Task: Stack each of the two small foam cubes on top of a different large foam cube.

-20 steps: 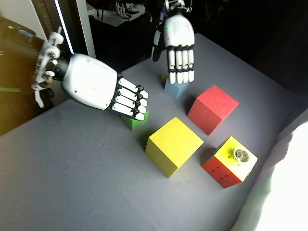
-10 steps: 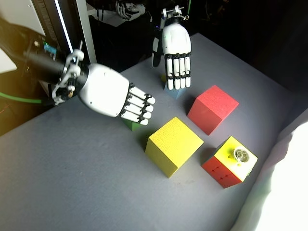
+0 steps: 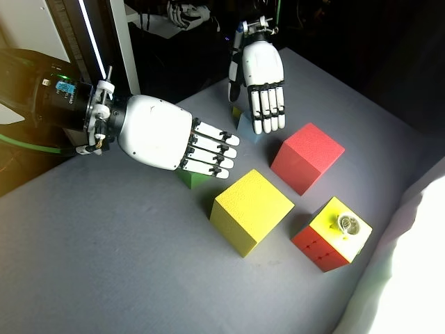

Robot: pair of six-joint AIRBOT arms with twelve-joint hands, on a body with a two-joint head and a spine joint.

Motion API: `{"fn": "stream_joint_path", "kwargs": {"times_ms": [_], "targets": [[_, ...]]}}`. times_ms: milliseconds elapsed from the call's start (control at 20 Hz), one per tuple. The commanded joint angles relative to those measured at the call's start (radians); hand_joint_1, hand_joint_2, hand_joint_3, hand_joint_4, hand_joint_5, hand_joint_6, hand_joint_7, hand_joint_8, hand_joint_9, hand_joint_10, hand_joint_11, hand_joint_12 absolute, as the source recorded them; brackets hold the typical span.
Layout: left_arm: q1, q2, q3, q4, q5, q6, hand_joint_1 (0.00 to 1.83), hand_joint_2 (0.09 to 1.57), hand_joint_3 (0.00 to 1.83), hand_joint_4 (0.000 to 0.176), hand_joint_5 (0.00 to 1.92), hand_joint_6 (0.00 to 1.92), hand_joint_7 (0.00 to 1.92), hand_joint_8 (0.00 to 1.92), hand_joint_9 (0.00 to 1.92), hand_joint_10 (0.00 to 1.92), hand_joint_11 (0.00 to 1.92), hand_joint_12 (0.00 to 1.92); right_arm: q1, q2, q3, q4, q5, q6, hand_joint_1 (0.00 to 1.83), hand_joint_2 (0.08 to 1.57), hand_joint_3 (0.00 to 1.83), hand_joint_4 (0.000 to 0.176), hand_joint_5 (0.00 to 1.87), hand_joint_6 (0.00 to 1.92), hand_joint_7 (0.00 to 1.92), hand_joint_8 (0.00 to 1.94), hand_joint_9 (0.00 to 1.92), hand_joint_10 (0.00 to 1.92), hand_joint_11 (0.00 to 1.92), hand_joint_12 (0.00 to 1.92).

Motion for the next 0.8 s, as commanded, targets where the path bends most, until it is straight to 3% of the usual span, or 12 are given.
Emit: {"fn": "stream_joint_path", "kwargs": {"times_ms": [0, 250, 550, 750], "targets": [[-0.004, 0.002, 0.007, 0.016, -0.087, 0.007, 0.97, 1.00, 0.00, 0.000, 0.00, 0.00, 0.00, 0.00, 0.00, 0.00, 0.00, 0.00, -0.001, 0.003, -0.004, 0.004, 0.084, -0.005, 1.26, 0.94, 0.00, 0.000, 0.00, 0.00, 0.00, 0.00, 0.00, 0.00, 0.00, 0.15], [-0.005, -0.014, 0.017, -0.027, -0.106, 0.021, 0.99, 1.02, 0.01, 0.000, 0.00, 0.00, 0.00, 0.00, 0.00, 0.00, 0.00, 0.00, -0.034, -0.050, 0.012, 0.053, 0.047, -0.060, 1.19, 0.96, 0.00, 0.000, 0.00, 0.00, 0.00, 0.00, 0.00, 0.00, 0.00, 0.16], [-0.016, -0.025, 0.018, -0.081, -0.109, 0.059, 0.98, 1.02, 0.01, 0.000, 0.00, 0.00, 0.00, 0.00, 0.00, 0.00, 0.00, 0.00, -0.067, -0.127, 0.093, 0.062, 0.059, -0.063, 1.30, 0.93, 0.00, 0.000, 0.00, 0.00, 0.00, 0.00, 0.00, 0.00, 0.00, 0.12], [-0.024, -0.037, 0.021, -0.085, -0.116, 0.061, 0.95, 1.03, 0.01, 0.000, 0.00, 0.00, 0.00, 0.00, 0.00, 0.00, 0.00, 0.00, -0.081, -0.166, 0.134, 0.062, 0.070, -0.070, 1.25, 0.94, 0.00, 0.000, 0.00, 0.00, 0.00, 0.00, 0.00, 0.00, 0.00, 0.12]]}}
